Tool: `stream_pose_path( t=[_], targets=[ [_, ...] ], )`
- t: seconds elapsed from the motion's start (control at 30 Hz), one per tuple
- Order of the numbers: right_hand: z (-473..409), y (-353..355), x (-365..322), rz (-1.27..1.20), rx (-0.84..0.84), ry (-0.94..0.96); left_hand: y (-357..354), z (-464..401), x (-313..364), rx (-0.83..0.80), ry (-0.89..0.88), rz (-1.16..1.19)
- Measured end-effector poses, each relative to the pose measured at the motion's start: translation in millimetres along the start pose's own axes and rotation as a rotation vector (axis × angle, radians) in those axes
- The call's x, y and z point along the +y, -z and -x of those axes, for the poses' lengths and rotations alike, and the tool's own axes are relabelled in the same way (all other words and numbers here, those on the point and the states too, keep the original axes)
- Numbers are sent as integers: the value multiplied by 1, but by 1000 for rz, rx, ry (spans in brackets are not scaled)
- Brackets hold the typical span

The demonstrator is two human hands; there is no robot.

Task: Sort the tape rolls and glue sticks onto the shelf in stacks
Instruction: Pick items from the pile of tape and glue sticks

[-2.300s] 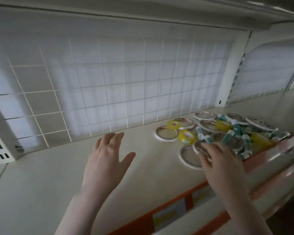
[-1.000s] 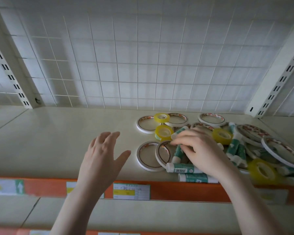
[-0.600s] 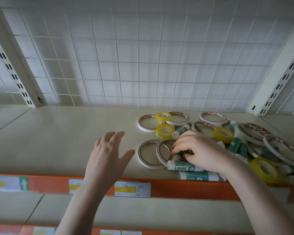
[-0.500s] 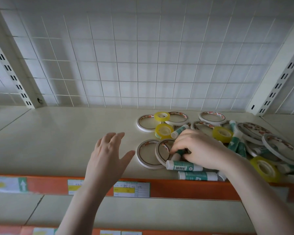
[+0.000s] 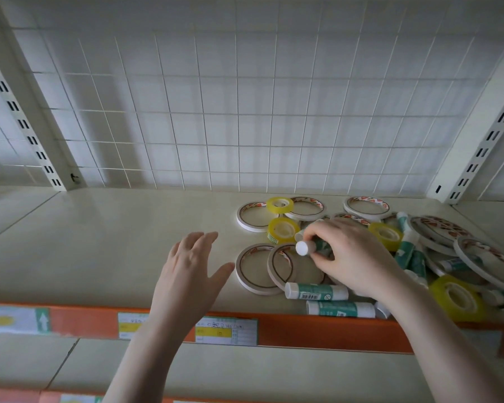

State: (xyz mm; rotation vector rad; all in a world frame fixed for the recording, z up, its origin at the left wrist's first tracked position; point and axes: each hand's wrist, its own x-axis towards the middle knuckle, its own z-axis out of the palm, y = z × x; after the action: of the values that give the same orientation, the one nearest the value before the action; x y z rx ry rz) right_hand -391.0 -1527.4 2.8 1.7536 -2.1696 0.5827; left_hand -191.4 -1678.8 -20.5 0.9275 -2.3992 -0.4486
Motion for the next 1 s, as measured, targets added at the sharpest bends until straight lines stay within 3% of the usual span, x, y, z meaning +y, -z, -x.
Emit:
stream_pose_path(
  t=[0.17, 0.53, 0.83, 1.0],
  targets=[
    [3, 2, 2, 49, 194, -16, -2, 0, 6, 17, -70, 41],
    [34, 18, 26, 10, 399, -210, -12, -2, 36, -19, -222, 102],
    [65, 30, 40, -37, 510, -218, -23, 0, 85, -229, -497, 19],
    [79, 37, 46, -43, 561, -259, -34, -2, 96, -249, -583, -56]
  ],
)
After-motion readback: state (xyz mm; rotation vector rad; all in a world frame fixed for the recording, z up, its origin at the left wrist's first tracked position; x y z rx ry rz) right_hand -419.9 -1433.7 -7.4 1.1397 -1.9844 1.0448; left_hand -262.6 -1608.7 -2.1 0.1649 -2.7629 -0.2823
